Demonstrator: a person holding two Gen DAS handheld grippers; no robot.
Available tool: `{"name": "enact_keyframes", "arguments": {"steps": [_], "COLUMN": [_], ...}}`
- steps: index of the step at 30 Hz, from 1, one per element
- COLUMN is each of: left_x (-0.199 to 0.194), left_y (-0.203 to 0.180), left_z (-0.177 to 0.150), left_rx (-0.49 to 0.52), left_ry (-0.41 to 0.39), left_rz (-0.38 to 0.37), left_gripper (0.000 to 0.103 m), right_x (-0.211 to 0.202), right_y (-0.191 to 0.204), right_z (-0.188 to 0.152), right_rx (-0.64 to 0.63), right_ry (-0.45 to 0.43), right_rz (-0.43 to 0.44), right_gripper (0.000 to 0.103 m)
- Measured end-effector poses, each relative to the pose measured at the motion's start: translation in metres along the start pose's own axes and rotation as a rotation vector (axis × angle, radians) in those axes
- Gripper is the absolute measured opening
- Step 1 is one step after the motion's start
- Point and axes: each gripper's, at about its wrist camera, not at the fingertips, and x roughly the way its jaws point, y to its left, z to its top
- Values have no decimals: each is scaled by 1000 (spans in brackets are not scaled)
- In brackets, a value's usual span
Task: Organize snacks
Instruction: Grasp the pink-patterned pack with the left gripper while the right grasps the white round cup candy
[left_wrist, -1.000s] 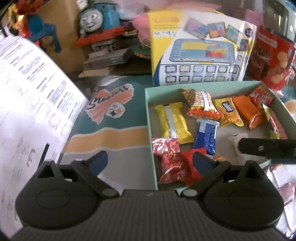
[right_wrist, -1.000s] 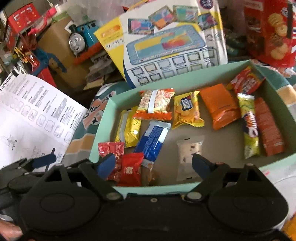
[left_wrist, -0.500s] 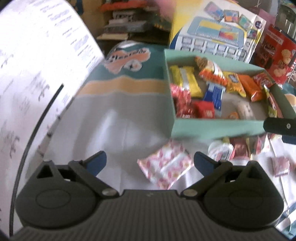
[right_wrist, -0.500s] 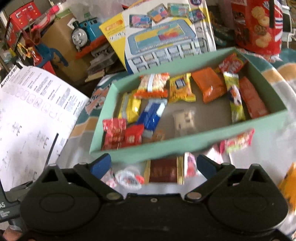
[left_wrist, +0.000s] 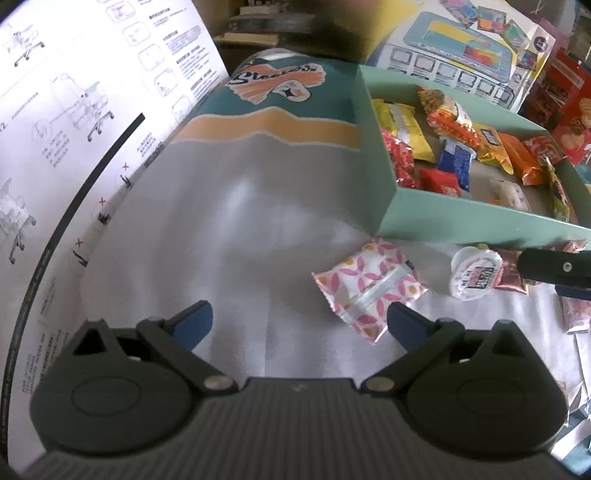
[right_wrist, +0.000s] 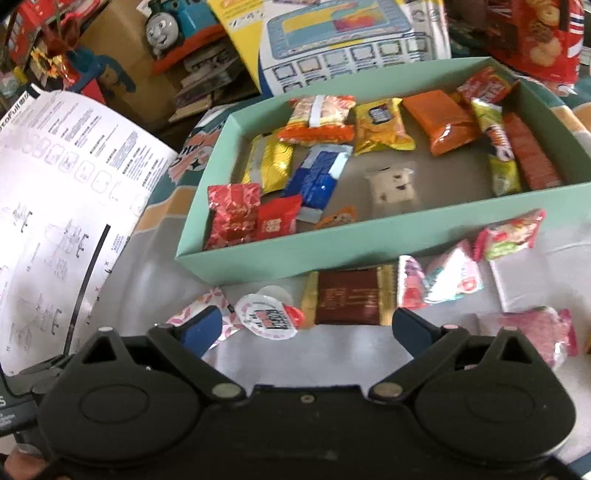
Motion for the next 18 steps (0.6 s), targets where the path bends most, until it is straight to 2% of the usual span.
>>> {"name": "enact_keyframes", "arguments": {"steps": [8, 13, 17, 18], "left_x": [7, 11, 13, 13], "left_y": [1, 2, 5, 5], "left_z": [-2, -5, -4, -3], "left_rx": [29, 45, 40, 40], "left_ry": [1, 9, 15, 16], "left_rz": [-12, -18, -22, -25], "left_gripper": [103, 103, 103, 103], "right_x": [22, 31, 40, 41], "right_y": [11, 16, 23, 26], "right_z": [-3, -3, -2, -3], "right_rx": [4, 22, 23, 10], "right_ry": [36, 34, 30, 24], "right_rz": [-4, -15, -40, -50], "right_gripper": [91, 84, 84, 79]}}
